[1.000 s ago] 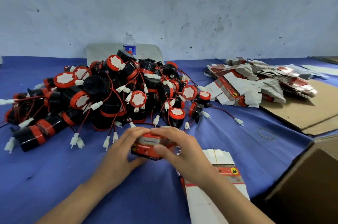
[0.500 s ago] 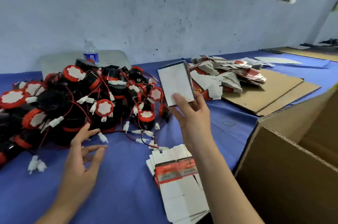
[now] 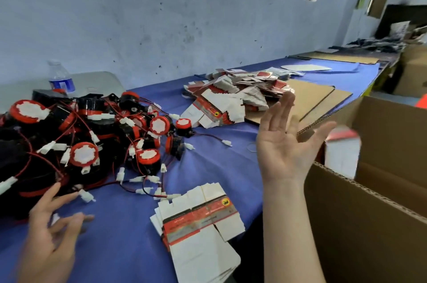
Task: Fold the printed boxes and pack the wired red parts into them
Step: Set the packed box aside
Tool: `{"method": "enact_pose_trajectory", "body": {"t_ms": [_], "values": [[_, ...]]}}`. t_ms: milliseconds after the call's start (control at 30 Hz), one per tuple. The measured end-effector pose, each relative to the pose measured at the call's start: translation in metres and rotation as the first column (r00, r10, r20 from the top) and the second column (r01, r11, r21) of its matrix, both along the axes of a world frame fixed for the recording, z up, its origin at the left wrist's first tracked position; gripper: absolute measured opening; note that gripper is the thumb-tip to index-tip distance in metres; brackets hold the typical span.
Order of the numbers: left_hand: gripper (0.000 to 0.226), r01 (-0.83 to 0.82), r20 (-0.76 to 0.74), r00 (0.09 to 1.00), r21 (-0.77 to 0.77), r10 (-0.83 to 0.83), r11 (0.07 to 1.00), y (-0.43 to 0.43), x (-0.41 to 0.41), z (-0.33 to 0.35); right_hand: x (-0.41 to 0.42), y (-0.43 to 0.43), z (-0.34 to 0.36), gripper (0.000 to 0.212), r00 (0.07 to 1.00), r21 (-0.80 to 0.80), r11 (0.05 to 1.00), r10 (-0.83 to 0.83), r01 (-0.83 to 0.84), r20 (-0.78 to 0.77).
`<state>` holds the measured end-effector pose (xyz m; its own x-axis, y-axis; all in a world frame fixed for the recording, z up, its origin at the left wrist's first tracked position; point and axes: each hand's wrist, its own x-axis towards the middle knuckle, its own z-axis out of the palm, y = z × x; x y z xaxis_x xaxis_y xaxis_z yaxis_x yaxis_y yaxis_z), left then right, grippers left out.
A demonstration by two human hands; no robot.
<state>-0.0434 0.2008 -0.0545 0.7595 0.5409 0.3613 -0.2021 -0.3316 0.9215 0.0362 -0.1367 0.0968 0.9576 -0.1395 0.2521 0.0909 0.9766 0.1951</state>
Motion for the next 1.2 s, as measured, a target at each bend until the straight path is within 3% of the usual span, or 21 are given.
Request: {"method": "enact_pose_trajectory", "body": {"t_ms": [67,100,133,167,200,233,267,300,333,400,500,533,667,767,900,1133,1200], "values": [[0.060,0.012,0.047,0.999,0.087,-0.016,0.996,-0.012,-0.013,0.011,0.002,0.002,-0.001,0.076,0.998,-0.215,0.976,0.052,-0.047,0.019],[0.061,0.008,0.056,0.998,0.138,-0.016,0.990,-0.016,-0.020,0.012,0.003,0.003,-0.001,0.063,0.999,-0.430,0.902,0.045,-0.044,-0.008],[0.063,0.020,0.052,0.998,0.154,-0.028,0.988,-0.019,-0.023,0.012,0.002,0.004,0.000,0.049,0.999,-0.706,0.708,-0.013,-0.012,-0.030],[0.067,0.016,0.040,0.999,0.187,-0.024,0.982,-0.019,-0.025,0.012,0.001,0.007,-0.002,0.038,0.997,-0.938,0.347,-0.078,0.017,-0.011],[0.067,0.011,0.039,0.999,0.224,-0.020,0.975,-0.021,-0.028,0.017,0.000,0.010,-0.006,0.036,0.995,-0.996,-0.081,-0.092,0.020,0.028],[0.062,0.029,0.035,0.999,0.289,-0.040,0.957,-0.024,-0.031,0.021,0.001,0.012,-0.013,0.042,0.999,-0.900,-0.436,-0.051,-0.006,0.018],[0.050,0.053,0.045,0.996,0.384,-0.076,0.922,-0.027,-0.036,0.025,0.001,0.015,-0.021,0.052,0.998,-0.747,-0.663,-0.003,-0.044,-0.056],[0.042,0.104,0.040,0.989,0.481,-0.140,0.871,-0.035,-0.038,0.029,0.002,0.017,-0.029,0.061,0.989,-0.599,-0.797,0.020,-0.073,-0.148],[0.044,0.158,0.008,0.980,0.569,-0.198,0.807,-0.043,-0.041,0.030,0.001,0.022,-0.035,0.067,0.976,-0.484,-0.872,0.030,-0.080,-0.217],[0.056,0.314,-0.099,0.931,0.710,-0.353,0.631,-0.064,-0.038,0.026,0.002,0.030,-0.044,0.070,0.972,-0.366,-0.928,0.016,-0.073,-0.235],[0.051,0.288,-0.223,0.896,0.950,-0.384,0.120,-0.085,-0.029,0.009,0.007,0.042,-0.055,0.062,0.988,-0.313,-0.944,-0.061,-0.103,-0.142],[0.054,0.315,-0.280,0.896,0.948,-0.344,0.048,-0.088,-0.028,0.007,0.010,0.046,-0.060,0.055,0.989,-0.292,-0.950,-0.082,-0.114,-0.120],[0.056,0.315,-0.253,0.907,0.938,-0.336,0.145,-0.091,-0.035,0.011,0.015,0.059,-0.066,0.027,0.988,-0.271,-0.950,-0.139,-0.153,-0.070],[0.054,0.197,-0.114,0.919,0.963,-0.378,0.186,-0.097,-0.035,0.011,0.017,0.063,-0.065,0.034,0.992,-0.192,-0.974,-0.122,-0.118,0.011],[0.053,0.099,0.001,0.925,0.965,-0.380,0.243,-0.102,-0.033,0.013,0.010,0.075,-0.062,0.037,0.994,-0.059,-0.998,0.024,0.031,0.104],[0.031,0.226,-0.051,0.905,0.898,-0.421,0.378,-0.111,-0.036,0.016,-0.011,0.091,-0.066,0.038,0.974,0.012,-0.986,0.167,0.167,0.155],[0.036,0.180,-0.025,0.911,0.923,-0.413,0.341,-0.110,-0.035,0.016,-0.014,0.094,-0.067,0.038,0.973,0.009,-0.984,0.178,0.178,0.146]]}}
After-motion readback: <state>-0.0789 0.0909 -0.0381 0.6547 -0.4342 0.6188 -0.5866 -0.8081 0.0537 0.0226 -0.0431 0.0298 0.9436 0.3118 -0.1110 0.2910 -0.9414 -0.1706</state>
